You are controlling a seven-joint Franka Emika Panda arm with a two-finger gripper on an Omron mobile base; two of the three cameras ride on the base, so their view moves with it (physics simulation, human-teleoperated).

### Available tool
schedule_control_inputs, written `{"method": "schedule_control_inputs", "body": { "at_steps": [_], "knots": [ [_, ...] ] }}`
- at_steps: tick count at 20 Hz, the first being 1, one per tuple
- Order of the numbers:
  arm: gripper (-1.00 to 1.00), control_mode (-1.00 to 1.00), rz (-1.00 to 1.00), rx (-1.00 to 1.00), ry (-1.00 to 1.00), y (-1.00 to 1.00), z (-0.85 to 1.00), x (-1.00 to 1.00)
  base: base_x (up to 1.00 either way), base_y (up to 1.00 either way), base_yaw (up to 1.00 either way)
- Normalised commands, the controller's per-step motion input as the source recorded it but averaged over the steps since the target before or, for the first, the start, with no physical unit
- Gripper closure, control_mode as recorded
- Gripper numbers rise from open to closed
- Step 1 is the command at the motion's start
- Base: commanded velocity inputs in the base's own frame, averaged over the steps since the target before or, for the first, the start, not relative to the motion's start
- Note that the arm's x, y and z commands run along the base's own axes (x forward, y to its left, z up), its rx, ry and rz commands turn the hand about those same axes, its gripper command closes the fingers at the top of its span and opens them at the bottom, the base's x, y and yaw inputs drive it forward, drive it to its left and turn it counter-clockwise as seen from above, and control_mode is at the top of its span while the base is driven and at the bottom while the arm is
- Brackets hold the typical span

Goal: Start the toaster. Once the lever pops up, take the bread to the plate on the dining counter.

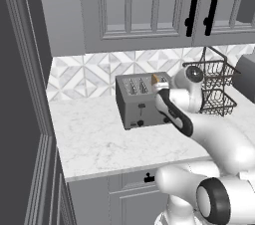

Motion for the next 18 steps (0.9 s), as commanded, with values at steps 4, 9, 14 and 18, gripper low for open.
{"method": "schedule_control_inputs", "body": {
  "at_steps": [4, 9, 14, 18],
  "knots": [
    [-1.00, -1.00, -0.01, 0.03, 0.04, 0.00, -0.13, 0.38, 0.00, 0.00, 0.00],
    [-1.00, -1.00, -0.01, 0.03, 0.04, 0.00, -0.14, 0.39, 0.00, 0.00, 0.00],
    [-1.00, -1.00, -0.01, 0.02, 0.02, 0.00, -0.20, 0.37, 0.00, 0.00, 0.00],
    [-1.00, -1.00, -0.02, 0.00, 0.00, 0.00, -0.21, 0.30, 0.00, 0.00, 0.00]
  ]
}}
